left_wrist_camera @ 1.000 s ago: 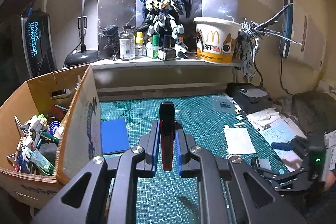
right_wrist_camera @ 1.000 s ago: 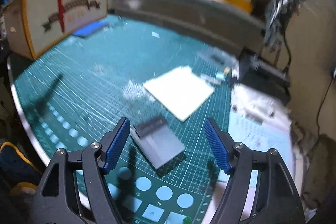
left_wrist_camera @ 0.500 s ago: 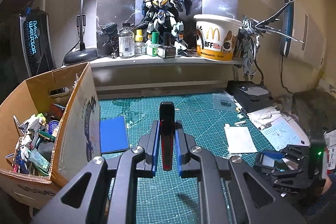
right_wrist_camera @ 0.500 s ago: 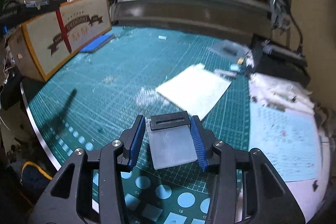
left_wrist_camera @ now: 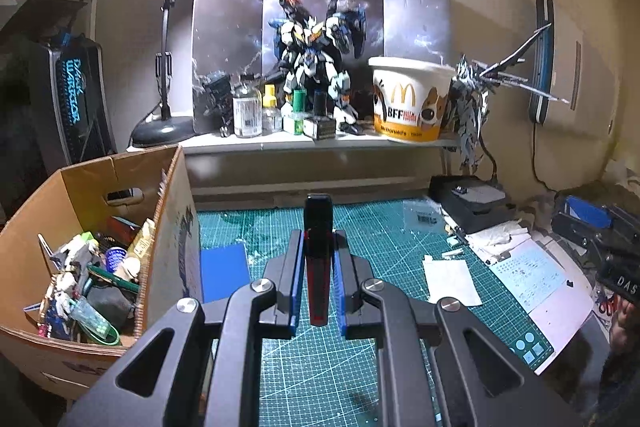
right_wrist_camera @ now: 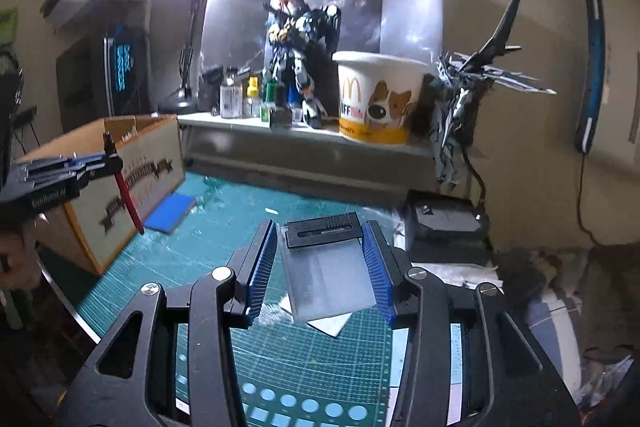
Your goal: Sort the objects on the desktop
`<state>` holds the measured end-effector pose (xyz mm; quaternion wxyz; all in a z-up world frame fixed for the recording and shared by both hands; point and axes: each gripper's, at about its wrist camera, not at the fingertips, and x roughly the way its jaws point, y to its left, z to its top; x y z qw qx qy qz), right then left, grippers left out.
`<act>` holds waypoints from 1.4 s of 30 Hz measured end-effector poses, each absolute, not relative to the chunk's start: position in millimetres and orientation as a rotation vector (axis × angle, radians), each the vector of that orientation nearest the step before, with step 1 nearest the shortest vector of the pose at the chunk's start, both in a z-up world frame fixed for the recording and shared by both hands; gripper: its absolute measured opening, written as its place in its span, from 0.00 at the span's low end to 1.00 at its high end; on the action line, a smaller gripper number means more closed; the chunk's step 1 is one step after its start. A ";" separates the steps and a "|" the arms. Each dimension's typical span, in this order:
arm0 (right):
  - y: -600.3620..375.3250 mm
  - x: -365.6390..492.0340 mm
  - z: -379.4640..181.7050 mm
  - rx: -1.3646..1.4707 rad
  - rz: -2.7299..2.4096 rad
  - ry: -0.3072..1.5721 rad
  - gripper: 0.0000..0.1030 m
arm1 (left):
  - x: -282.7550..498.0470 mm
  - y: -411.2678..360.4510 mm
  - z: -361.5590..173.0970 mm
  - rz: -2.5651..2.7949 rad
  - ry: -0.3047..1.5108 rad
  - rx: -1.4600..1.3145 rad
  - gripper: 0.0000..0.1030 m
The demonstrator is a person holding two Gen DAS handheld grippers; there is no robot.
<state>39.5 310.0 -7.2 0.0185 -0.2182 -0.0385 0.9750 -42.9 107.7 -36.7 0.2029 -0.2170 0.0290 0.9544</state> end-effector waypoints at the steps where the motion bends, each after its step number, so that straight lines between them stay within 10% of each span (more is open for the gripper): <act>1: 308.8 38.6 -5.1 -0.672 3.032 -0.111 0.40 | -41.0 105.6 -34.6 2.668 0.079 -0.596 0.13; 42: 127.1 -17.3 10.8 -0.677 3.545 -0.216 0.40 | 42.2 -53.3 33.2 2.894 -0.195 -0.383 0.15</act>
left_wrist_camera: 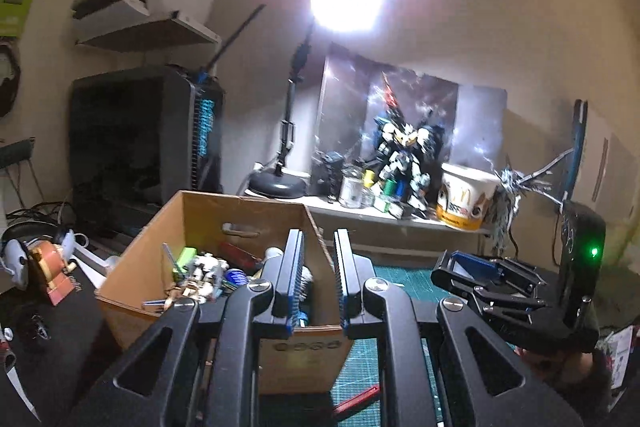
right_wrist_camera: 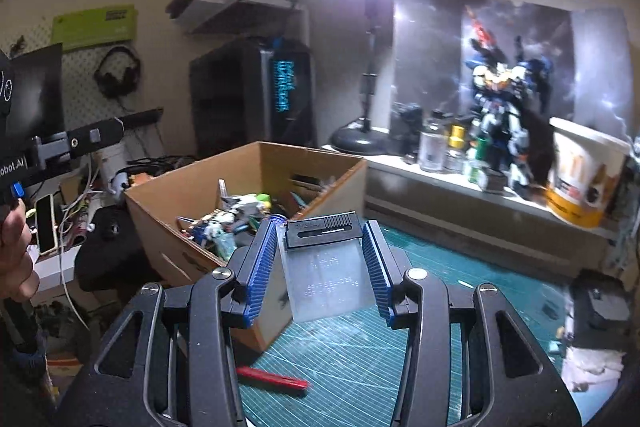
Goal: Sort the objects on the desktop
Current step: 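Carry the knife and case over the box and open both tools to drop them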
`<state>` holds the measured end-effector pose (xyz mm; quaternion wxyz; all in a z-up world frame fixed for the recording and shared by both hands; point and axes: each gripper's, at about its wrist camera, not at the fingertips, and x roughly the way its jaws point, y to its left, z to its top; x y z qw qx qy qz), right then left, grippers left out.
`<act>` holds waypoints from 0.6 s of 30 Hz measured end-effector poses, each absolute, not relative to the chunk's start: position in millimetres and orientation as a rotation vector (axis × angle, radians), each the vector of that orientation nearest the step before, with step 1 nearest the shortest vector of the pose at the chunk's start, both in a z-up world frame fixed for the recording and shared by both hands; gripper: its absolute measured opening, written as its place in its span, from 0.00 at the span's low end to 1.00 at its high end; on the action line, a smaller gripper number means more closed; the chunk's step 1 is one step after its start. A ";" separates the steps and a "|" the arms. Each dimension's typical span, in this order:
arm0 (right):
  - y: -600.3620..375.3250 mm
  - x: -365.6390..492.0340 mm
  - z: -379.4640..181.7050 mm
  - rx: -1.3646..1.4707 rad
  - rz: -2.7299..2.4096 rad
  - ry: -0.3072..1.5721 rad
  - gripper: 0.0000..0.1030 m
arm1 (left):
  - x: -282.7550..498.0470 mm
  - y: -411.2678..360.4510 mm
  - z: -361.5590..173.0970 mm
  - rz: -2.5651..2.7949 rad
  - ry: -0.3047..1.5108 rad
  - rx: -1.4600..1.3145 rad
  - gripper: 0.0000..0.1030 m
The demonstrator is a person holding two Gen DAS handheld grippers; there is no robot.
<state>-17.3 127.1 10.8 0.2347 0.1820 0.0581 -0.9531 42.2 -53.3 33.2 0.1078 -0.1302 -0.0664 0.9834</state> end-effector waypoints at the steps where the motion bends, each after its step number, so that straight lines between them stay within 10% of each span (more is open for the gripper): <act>1: 123.0 -20.4 9.3 0.504 -2.595 0.154 0.40 | 41.6 -56.3 32.2 2.907 -0.192 -0.392 0.15; 18: 52.1 -80.3 5.9 0.583 -2.405 0.185 0.40 | -15.7 -85.0 -3.4 3.005 -0.125 -0.675 0.15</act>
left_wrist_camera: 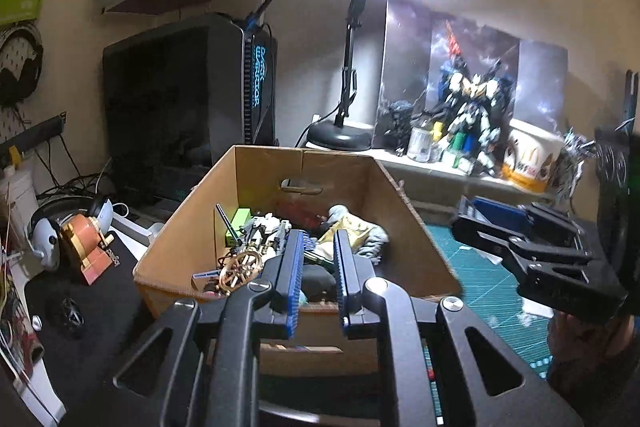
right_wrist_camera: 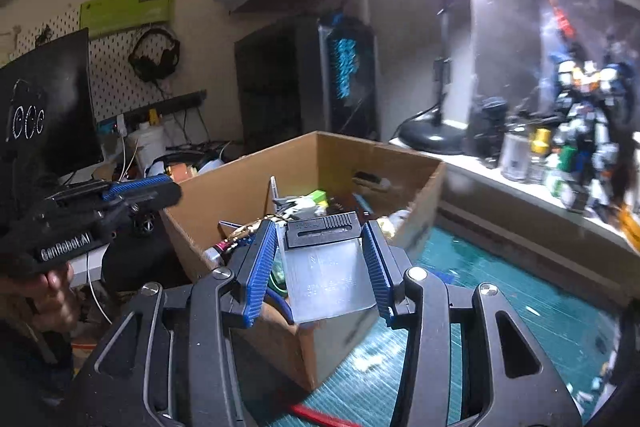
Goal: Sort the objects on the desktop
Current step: 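Carry the knife and case over the box and open both tools to drop them, then reach the right tool to the red pen on the mat and close on it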
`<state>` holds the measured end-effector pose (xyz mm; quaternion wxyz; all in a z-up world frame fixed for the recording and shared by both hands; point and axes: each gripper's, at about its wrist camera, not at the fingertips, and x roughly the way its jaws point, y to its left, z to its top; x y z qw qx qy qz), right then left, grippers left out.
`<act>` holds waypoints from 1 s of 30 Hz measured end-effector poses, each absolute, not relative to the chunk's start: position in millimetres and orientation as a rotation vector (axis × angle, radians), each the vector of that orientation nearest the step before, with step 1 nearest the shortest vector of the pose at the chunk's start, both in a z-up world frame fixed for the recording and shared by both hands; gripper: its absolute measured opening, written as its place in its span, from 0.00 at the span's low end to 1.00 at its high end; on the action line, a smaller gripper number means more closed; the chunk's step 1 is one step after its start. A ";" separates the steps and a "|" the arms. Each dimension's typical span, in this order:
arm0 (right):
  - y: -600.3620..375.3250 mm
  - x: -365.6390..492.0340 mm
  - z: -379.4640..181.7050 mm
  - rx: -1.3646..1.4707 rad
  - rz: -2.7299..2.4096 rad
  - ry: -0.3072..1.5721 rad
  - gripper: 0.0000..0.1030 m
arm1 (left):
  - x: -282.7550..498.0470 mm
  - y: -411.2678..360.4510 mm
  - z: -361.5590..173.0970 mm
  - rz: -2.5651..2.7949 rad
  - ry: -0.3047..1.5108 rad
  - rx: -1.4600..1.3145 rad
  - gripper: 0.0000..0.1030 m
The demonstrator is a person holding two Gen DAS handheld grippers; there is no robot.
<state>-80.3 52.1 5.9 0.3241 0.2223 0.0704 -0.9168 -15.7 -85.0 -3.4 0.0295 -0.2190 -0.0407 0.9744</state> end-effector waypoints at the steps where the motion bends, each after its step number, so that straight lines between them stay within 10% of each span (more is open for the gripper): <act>1: 45.2 -89.0 5.4 0.598 -2.388 0.188 0.40 | -22.9 -86.2 -4.0 3.006 -0.117 -0.689 0.15; 18: 26.9 -170.8 -32.8 0.814 -2.300 0.148 0.58 | -61.6 -96.4 -17.4 2.969 -0.101 -0.804 0.16; 30: 124.1 -97.3 -43.7 0.710 -2.282 0.264 0.58 | 17.9 -40.0 -52.3 2.582 0.173 -0.658 0.37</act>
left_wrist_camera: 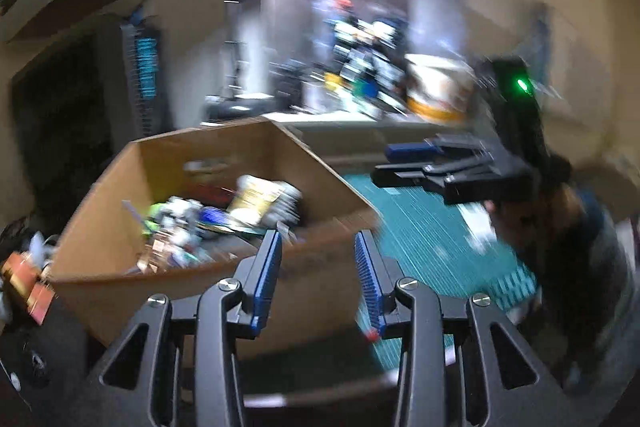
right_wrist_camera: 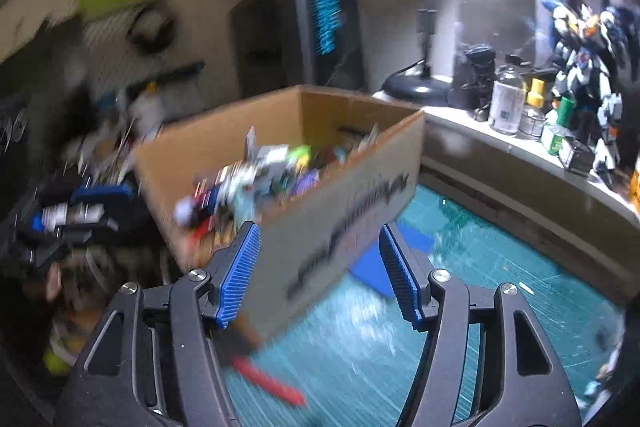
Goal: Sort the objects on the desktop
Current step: 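Reach the right tool to the red pen on the mat and close on it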
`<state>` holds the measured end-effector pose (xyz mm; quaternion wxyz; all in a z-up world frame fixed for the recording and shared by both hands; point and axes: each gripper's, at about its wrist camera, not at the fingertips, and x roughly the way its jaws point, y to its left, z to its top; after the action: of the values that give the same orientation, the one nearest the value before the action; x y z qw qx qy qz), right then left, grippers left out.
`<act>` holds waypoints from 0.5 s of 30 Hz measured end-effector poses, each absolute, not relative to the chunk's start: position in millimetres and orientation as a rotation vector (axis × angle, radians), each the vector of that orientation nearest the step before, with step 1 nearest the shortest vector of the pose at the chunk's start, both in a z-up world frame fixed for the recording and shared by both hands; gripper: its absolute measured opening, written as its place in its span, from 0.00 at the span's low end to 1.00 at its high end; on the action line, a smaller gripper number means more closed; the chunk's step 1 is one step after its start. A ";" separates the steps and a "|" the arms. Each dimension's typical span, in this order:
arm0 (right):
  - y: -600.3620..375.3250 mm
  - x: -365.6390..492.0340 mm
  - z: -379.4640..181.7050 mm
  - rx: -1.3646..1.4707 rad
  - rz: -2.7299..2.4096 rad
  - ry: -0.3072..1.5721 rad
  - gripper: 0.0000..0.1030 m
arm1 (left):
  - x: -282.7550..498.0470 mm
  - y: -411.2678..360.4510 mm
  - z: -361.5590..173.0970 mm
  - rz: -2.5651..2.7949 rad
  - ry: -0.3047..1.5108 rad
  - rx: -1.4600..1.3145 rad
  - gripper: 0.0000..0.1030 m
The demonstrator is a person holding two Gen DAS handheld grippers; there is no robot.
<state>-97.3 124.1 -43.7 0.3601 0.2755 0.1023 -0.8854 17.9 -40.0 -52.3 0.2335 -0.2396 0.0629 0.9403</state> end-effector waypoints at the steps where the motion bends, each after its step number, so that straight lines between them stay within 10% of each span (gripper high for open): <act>1: 125.7 -90.4 -53.0 0.725 -2.239 0.313 0.58 | 24.3 -34.3 -61.5 2.531 0.215 -0.662 0.37; 6: 125.4 -66.1 -99.2 0.810 -2.045 0.520 0.40 | 20.4 -29.3 -103.8 2.340 0.239 -0.741 0.37; 15: 115.6 -75.4 -139.4 0.925 -1.889 0.603 0.39 | -1.8 -15.5 -144.0 2.058 0.415 -0.828 0.37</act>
<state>-75.4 115.6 -139.4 0.4590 0.3756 0.2449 -0.7670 -1.8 -15.5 -144.0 0.4281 -0.3316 0.1661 0.8241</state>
